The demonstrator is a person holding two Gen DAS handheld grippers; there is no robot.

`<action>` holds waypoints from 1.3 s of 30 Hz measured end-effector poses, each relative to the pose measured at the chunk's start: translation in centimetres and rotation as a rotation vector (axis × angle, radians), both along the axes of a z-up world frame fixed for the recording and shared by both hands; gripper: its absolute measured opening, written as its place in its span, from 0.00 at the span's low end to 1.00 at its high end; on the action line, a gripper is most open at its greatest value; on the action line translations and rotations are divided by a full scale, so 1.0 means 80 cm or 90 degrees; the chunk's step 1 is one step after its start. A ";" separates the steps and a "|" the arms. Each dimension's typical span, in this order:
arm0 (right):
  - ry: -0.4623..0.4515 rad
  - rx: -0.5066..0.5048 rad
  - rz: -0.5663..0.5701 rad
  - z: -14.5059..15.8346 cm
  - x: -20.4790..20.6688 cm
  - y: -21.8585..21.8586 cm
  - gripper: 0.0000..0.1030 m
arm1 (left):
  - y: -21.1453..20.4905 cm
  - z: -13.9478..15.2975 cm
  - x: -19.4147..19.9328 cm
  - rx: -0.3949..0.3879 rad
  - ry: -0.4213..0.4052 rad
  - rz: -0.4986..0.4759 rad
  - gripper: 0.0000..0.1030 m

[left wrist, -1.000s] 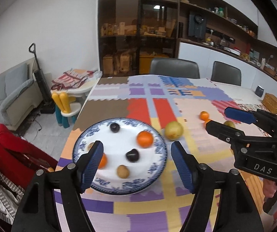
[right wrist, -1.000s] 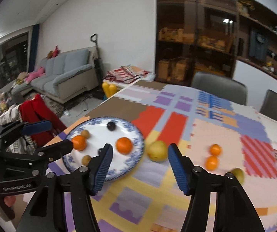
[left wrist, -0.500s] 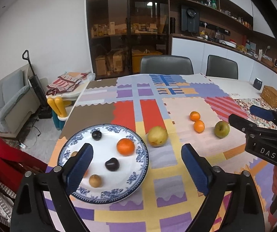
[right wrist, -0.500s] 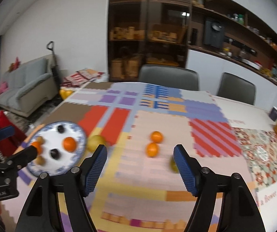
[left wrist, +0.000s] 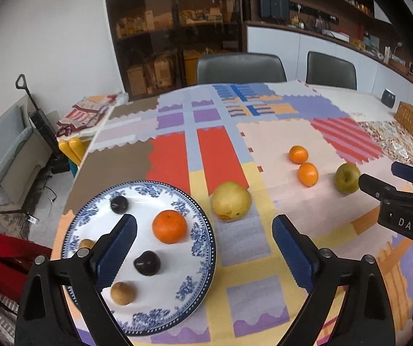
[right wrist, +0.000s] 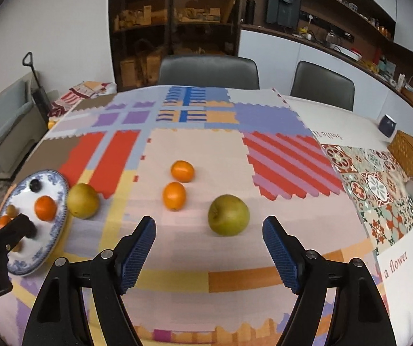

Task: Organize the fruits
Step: 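Move the left tool to the yellow pear while the right tool approaches the green apple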

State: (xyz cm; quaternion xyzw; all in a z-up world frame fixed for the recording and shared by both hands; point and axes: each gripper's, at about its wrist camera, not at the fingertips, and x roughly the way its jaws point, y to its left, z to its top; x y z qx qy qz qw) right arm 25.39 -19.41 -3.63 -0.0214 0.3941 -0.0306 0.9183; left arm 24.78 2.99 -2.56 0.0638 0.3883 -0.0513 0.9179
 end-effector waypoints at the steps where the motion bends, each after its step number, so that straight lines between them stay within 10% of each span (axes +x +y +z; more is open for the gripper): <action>1: 0.004 -0.007 -0.005 -0.004 0.002 -0.001 0.75 | -0.001 -0.003 0.005 0.002 0.004 -0.002 0.93; 23: 0.069 0.043 -0.071 -0.069 0.048 -0.046 0.75 | -0.045 -0.061 0.073 0.093 0.044 -0.054 0.92; 39: 0.075 0.054 -0.039 -0.085 0.070 -0.042 0.61 | -0.047 -0.079 0.098 0.051 0.085 -0.058 0.55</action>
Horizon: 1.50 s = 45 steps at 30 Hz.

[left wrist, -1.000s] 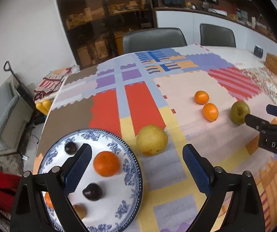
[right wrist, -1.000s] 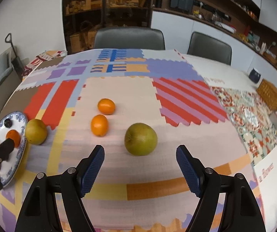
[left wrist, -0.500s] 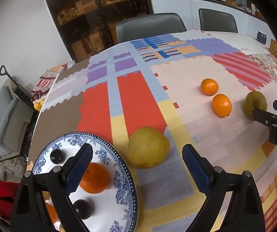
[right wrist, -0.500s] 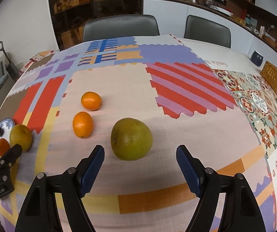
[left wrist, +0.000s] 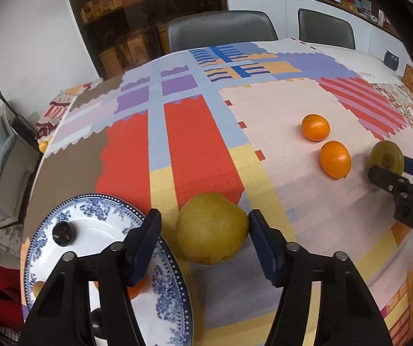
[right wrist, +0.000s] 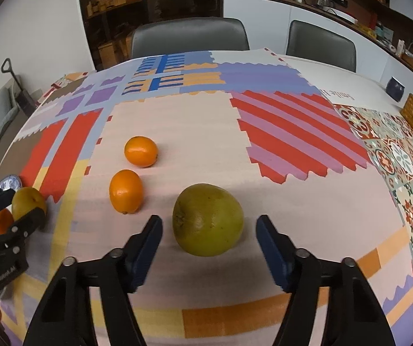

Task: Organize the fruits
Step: 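Move the left tool to the yellow pear while the right tool approaches the green apple, then grasp the yellow pear with the left tool while the right tool grasps the green apple, then carry pear and apple over the plate and open both tools to release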

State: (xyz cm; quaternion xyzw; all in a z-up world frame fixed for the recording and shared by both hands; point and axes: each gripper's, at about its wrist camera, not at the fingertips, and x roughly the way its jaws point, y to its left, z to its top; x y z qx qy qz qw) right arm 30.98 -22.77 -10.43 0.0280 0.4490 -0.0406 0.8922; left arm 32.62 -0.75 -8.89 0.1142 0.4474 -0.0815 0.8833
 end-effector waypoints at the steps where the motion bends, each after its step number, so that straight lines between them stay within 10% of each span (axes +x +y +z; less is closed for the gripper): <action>1: 0.002 -0.003 0.003 -0.001 0.001 0.001 0.60 | 0.000 -0.001 0.001 -0.004 0.003 -0.001 0.54; 17: -0.004 0.029 0.023 0.001 -0.004 0.001 0.49 | -0.002 0.007 -0.007 -0.041 0.003 -0.004 0.48; 45: -0.133 0.071 0.190 0.120 -0.088 0.089 0.50 | 0.072 0.118 -0.118 -0.126 -0.115 0.050 0.48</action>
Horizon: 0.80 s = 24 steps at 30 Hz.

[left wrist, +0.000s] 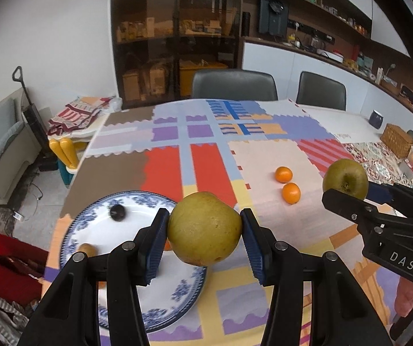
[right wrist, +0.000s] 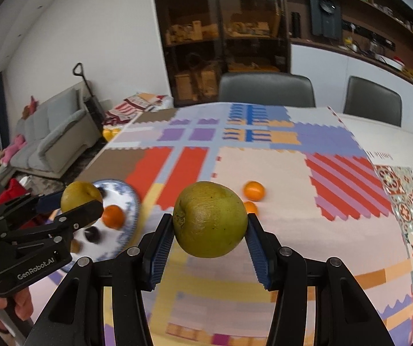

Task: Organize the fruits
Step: 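Carry pear and apple over the plate and open both tools to release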

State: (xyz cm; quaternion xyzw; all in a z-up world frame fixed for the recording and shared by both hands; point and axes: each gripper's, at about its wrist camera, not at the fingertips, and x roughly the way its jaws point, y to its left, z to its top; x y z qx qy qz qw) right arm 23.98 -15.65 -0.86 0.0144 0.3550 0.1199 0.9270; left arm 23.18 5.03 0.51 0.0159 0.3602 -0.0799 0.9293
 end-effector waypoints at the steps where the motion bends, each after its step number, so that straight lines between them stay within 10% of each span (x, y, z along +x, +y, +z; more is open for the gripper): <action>1: -0.003 0.001 0.009 0.003 -0.002 0.006 0.50 | 0.006 0.003 -0.004 -0.001 -0.003 0.004 0.48; 24: 0.004 -0.017 0.166 0.002 0.000 0.146 0.50 | 0.122 -0.005 -0.024 0.020 0.001 0.061 0.48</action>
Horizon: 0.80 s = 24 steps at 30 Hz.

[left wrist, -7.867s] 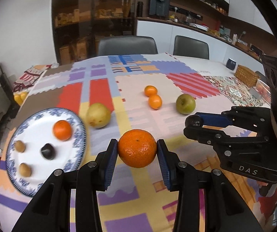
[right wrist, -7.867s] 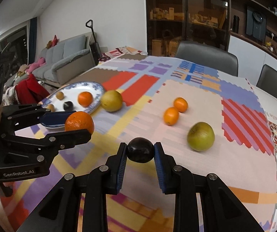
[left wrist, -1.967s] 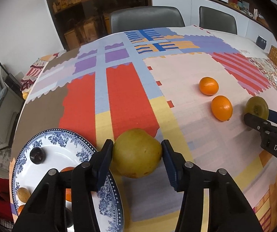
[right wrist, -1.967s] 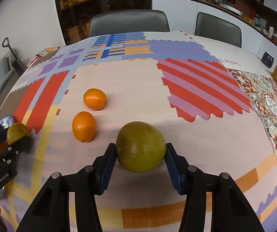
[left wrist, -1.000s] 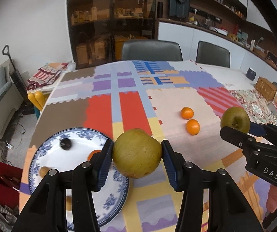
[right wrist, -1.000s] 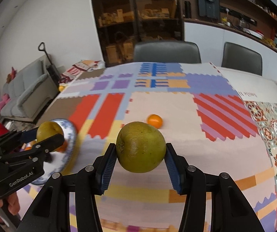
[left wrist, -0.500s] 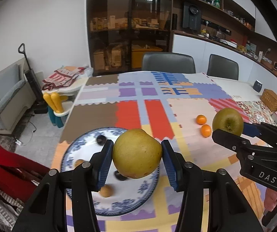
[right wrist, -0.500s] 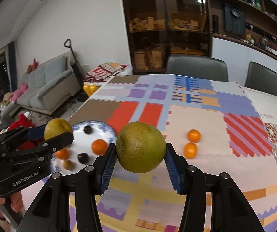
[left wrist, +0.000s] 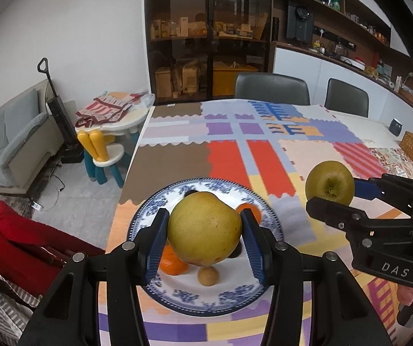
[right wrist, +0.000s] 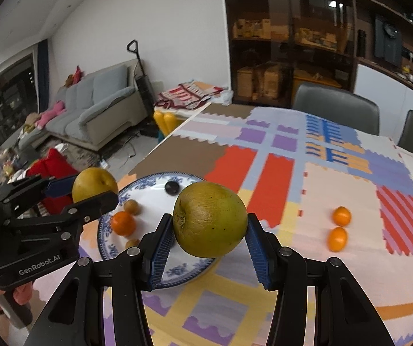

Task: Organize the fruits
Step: 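Carry pear and apple over the plate and open both tools to release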

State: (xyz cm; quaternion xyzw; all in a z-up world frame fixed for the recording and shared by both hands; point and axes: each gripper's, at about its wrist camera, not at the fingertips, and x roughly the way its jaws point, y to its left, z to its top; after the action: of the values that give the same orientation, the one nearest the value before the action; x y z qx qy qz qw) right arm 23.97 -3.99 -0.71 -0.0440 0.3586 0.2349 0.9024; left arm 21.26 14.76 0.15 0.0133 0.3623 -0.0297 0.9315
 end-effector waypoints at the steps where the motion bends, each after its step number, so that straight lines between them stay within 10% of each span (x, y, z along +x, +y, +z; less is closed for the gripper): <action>1: 0.004 -0.003 0.005 -0.004 0.002 0.005 0.50 | 0.004 -0.004 0.003 0.000 0.004 0.000 0.48; 24: 0.109 -0.056 0.042 -0.086 0.033 0.059 0.50 | 0.034 -0.074 0.063 -0.006 0.092 -0.021 0.48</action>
State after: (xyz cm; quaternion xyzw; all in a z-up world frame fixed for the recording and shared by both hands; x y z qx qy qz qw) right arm 26.58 0.76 -7.56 -0.0752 0.4431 0.2512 0.8573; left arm 26.32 17.46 -5.78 0.0130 0.4279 -0.0474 0.9025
